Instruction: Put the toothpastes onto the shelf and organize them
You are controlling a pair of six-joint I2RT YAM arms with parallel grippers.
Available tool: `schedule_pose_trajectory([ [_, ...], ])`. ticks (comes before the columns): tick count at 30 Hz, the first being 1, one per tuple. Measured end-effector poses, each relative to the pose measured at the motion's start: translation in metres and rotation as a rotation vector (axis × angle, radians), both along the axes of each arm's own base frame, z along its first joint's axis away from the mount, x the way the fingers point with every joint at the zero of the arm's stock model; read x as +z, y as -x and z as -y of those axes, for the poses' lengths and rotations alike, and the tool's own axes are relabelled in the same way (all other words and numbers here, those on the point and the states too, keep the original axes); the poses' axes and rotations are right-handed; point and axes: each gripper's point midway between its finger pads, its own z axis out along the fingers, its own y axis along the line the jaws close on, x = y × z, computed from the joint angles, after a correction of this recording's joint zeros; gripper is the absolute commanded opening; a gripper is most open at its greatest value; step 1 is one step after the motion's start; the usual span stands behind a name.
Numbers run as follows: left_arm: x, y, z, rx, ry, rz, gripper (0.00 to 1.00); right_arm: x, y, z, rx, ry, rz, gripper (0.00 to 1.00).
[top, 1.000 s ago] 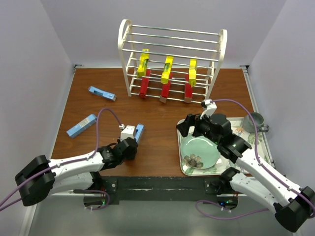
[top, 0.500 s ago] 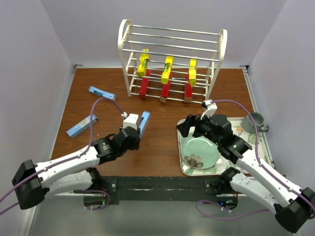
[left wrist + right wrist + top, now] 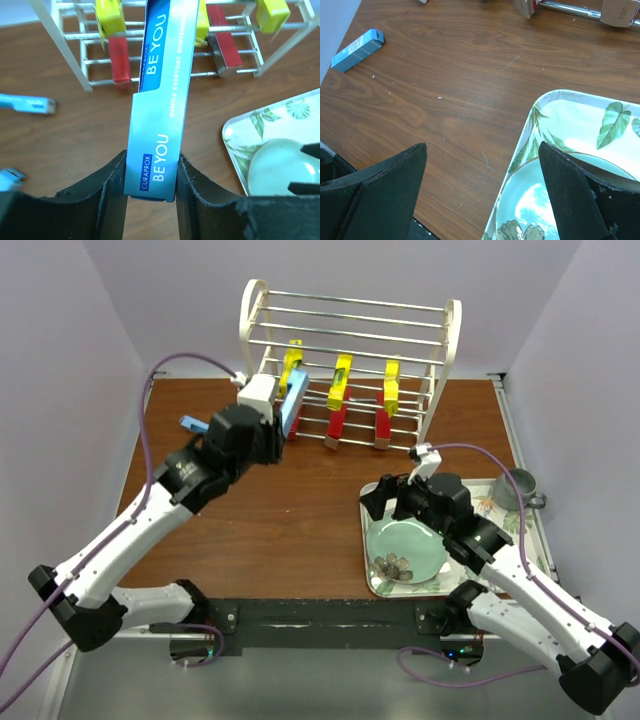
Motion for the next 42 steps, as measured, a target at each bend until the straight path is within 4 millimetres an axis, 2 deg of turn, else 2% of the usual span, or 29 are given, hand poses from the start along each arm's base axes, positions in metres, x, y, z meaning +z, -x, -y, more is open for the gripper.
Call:
schedule_pose_trajectory([
  [5, 0.058, -0.039, 0.003, -0.022, -0.017, 0.076, 0.05, 0.009, 0.003, 0.004, -0.003, -0.009, 0.030, 0.98],
  [8, 0.082, -0.063, 0.005, -0.028, -0.018, 0.114, 0.05, 0.013, 0.005, 0.006, -0.002, -0.013, 0.047, 0.98],
  [14, 0.111, -0.119, -0.007, 0.005, -0.011, 0.164, 0.05, 0.013, 0.010, 0.014, -0.013, 0.007, 0.052, 0.98],
  [19, 0.114, -0.157, -0.022, 0.043, 0.000, 0.170, 0.06, 0.013, 0.013, 0.017, -0.012, 0.017, 0.054, 0.98],
  [24, 0.107, -0.180, -0.028, 0.061, 0.002, 0.165, 0.08, 0.011, 0.017, 0.022, -0.018, 0.027, 0.048, 0.98],
  [35, 0.088, -0.206, -0.027, 0.067, -0.023, 0.165, 0.13, 0.003, 0.021, 0.030, -0.041, 0.059, 0.023, 0.98],
  [42, 0.081, -0.218, -0.027, 0.078, -0.027, 0.168, 0.22, 0.000, 0.021, 0.034, -0.056, 0.074, 0.014, 0.98],
])
